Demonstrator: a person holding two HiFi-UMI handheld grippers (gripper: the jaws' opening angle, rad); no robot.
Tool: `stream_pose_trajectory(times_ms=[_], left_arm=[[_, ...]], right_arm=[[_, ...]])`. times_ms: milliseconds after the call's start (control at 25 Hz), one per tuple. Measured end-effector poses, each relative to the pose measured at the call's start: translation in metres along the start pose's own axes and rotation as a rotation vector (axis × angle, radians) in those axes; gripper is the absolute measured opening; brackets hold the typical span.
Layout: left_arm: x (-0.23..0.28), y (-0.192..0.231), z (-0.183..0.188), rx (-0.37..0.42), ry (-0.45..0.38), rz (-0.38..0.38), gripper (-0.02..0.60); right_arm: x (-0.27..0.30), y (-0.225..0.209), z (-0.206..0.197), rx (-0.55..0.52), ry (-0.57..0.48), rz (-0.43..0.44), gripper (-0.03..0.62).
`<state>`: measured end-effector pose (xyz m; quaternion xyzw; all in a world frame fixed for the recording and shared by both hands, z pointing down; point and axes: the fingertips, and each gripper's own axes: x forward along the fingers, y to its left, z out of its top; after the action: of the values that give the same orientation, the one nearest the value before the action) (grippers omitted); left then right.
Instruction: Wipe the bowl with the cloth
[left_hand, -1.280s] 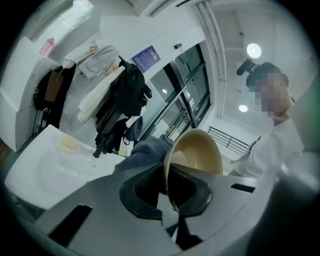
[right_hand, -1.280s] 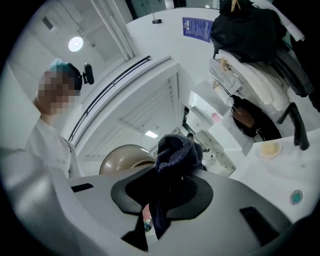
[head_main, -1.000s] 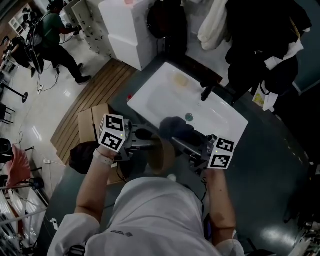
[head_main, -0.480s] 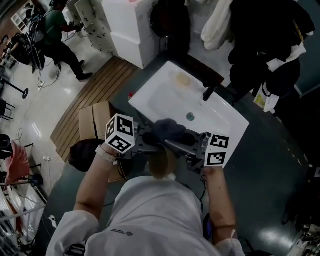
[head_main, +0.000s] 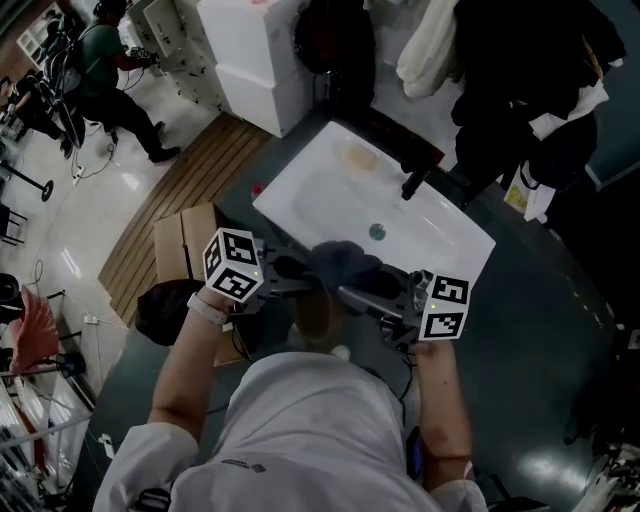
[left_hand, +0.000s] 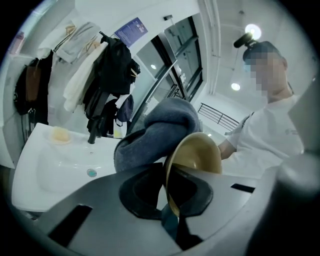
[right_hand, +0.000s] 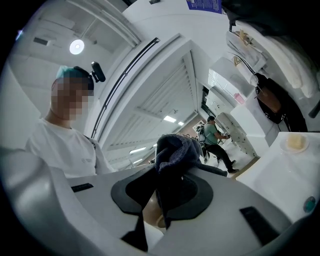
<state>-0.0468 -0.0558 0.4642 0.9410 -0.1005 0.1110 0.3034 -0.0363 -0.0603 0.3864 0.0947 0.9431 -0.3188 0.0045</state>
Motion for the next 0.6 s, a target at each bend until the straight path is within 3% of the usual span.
stream_pose_trajectory(times_ms=[600], left_arm=[[-0.025,0.051,0.013,-0.160,-0.195,0.173,0.020]], right_arm=[[-0.017,0.021,-0.018,0.064,-0.084,0.014,0.081]])
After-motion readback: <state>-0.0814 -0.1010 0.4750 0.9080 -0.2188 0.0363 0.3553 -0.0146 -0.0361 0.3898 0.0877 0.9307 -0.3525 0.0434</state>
